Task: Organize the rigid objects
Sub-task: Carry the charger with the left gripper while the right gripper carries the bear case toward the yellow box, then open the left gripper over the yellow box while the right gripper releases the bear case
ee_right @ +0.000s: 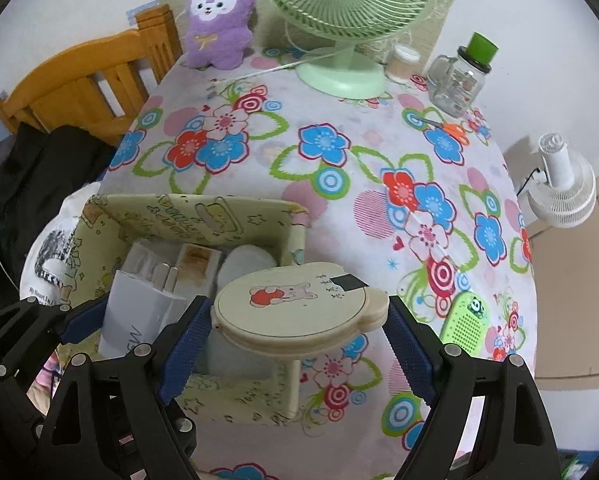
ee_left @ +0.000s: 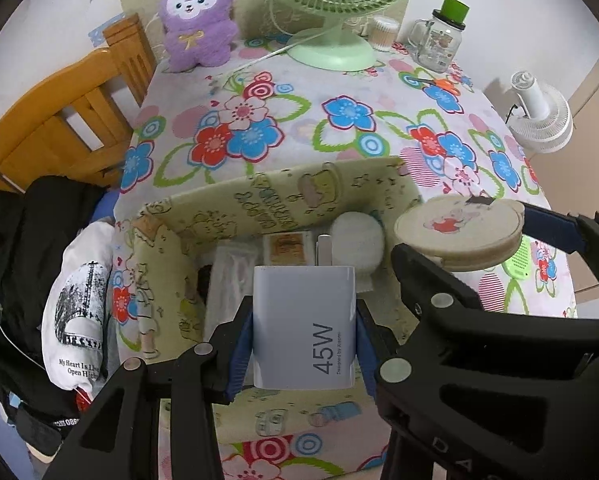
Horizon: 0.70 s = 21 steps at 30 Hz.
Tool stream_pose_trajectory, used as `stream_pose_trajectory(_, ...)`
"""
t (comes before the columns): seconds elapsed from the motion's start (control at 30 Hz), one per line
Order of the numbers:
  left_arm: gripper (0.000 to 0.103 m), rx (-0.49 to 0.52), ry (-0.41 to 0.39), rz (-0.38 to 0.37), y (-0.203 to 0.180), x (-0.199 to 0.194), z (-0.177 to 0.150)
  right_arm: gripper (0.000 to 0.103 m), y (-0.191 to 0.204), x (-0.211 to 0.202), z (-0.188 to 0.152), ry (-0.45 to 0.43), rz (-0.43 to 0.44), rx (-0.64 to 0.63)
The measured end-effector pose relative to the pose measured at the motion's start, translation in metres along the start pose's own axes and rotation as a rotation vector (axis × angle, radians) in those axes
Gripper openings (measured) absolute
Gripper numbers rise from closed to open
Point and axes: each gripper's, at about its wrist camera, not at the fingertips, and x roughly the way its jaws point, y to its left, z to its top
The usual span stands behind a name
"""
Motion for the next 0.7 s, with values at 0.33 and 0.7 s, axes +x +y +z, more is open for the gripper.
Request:
stream_pose_trajectory(0.33, 0.048, -0.015, 0.042, -0.018, 0.027, 0.010, -0.002, 0.087, 0.028, 0.006, 0.009, 0.008, 0.001, -0.045)
stream_pose_trajectory(0.7, 0.064, -0.004, 0.063, -0.055, 0.032, 0.017, -0.004, 0.087, 0.034, 0.025, 0.009, 0.043, 0.018, -0.033)
